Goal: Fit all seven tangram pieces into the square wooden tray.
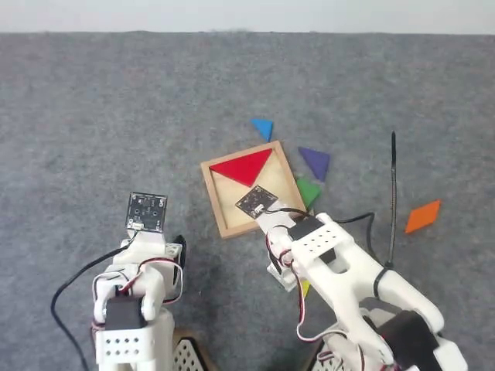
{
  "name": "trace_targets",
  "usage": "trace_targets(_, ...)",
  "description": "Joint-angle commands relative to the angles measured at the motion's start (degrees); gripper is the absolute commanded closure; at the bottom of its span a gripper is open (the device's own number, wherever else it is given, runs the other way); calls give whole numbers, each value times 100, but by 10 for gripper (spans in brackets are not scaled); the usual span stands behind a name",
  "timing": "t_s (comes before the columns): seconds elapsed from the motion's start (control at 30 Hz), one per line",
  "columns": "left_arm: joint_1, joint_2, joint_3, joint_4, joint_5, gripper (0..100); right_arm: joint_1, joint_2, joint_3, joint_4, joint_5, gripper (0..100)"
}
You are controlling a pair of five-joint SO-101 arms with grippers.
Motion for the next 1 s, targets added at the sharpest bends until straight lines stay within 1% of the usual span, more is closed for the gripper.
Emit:
trace_targets(0.0, 18, -158, -48, 53, -35, 847, -4, 22, -149, 13, -97, 741)
trace_targets(0.13, 18, -158, -48, 53, -35, 847, 505, -163, -193, 31, -79, 741)
trace_targets(0.23, 18, -158, -48, 53, -35, 847, 787, -637, -264, 295, -44, 740)
trace_targets(0.33, 18, -158, -48, 53, -35, 847, 813, -1244, -404, 734, -44, 739)
trace_targets(0.5, 18, -158, -48, 53, -35, 847, 804, -1886, -510, 1007, -53, 739)
trace_targets(0.7, 18, -158, -48, 53, -35, 847, 822, -1727, -1319, 1736, -88, 738)
trace_targets(0.77, 18, -158, -48, 53, -35, 847, 831, -1604, -1213, 1815, -105, 712)
trace_targets(0.87, 18, -158, -48, 53, -35, 847, 813, -1525, -712, 1499, -281, 615)
trace_targets(0.9, 18, -158, -48, 53, -35, 847, 813, -1481, -580, 1367, -308, 596)
trace_targets(0.97, 18, -158, -48, 53, -35, 847, 813, -1455, -422, 1191, -237, 609)
